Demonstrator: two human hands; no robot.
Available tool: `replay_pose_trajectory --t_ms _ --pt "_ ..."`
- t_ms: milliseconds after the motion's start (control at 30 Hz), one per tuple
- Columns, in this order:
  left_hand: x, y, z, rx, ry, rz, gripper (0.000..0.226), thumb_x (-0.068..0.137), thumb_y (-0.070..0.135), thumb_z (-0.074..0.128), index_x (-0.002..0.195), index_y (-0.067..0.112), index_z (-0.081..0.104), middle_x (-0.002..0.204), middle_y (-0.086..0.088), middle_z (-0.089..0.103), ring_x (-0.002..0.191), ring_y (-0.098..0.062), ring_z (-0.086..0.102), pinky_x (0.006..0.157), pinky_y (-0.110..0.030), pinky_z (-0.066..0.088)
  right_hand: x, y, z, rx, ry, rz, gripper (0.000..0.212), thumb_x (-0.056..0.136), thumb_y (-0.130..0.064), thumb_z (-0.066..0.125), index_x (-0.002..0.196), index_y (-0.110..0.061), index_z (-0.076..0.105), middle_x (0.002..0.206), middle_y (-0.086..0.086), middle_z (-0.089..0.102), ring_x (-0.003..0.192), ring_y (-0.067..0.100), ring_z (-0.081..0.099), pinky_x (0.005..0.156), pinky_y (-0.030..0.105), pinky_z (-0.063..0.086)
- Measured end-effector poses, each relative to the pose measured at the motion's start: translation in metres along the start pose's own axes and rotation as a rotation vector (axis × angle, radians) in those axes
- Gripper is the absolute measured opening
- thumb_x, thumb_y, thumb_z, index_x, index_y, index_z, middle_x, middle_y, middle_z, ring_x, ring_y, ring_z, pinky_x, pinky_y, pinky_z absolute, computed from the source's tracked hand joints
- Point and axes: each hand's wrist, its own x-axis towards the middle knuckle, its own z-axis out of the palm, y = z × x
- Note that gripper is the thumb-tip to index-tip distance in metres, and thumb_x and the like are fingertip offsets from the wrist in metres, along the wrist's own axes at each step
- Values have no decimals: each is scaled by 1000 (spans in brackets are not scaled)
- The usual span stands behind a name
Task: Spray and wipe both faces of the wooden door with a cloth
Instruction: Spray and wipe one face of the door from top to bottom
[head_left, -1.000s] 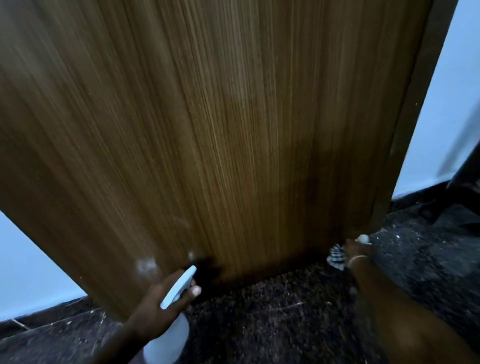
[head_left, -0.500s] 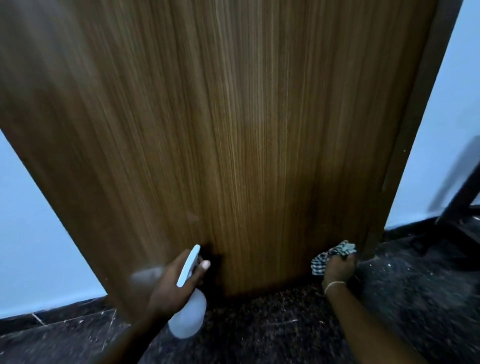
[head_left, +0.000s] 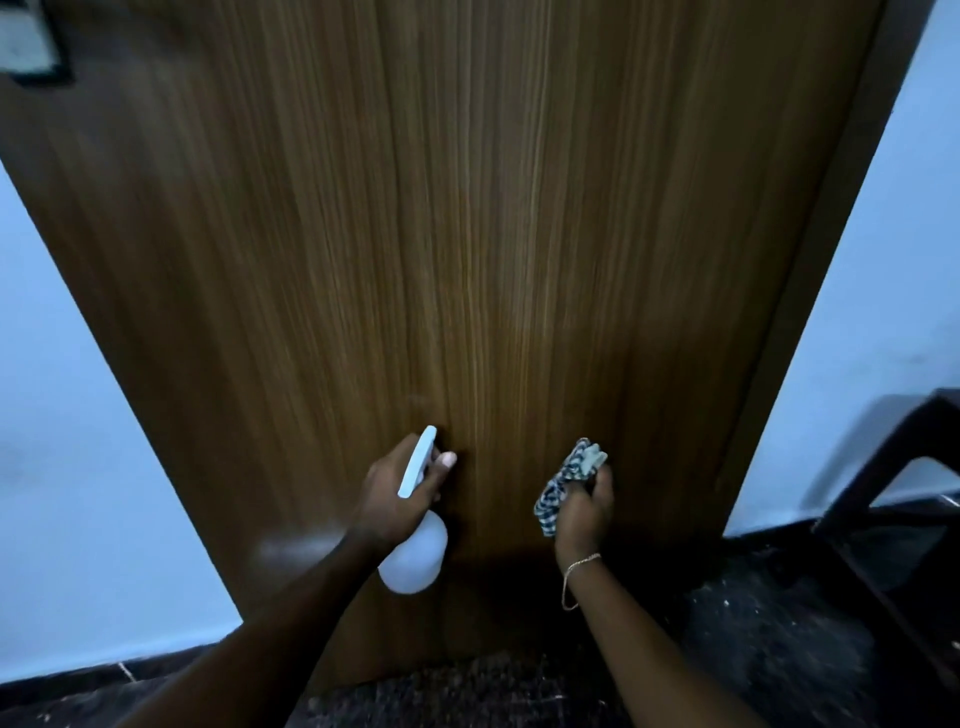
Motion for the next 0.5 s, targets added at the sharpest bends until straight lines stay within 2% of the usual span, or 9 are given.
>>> replay_pose_trajectory --t_ms 167,267,367,500 --pt "55 119 -45 -34 -10 4 18 99 31 71 89 20 62 78 -8 69 69 -24 73 61 -29 60 -12 -129 38 -25 -74 -48 52 96 3 46 143 -18 50 132 8 62 118 27 60 105 52 46" --pt "88 195 -82 -37 0 31 20 99 32 71 89 17 62 77 -8 68 68 -22 72 61 -35 62 -20 -219 62 -35 -103 -80 52 95 4 47 142 -19 51 128 4 64 114 22 62 104 53 47" --pt "119 272 -124 -39 31 51 21 99 31 71 88 16 61 75 -8 68 67 -23 72 62 -35 61 -29 -311 90 -30 -135 -109 51 94 4 48 137 -23 56 123 0 67 111 21 64 103 55 48" --pt "162 366 -180 7 38 83 20 98 35 73 90 21 61 78 -3 71 71 -22 73 66 -44 61 -46 -433 129 -23 -214 -123 53 94 4 48 140 -22 54 126 -2 67 114 19 64 104 52 49"
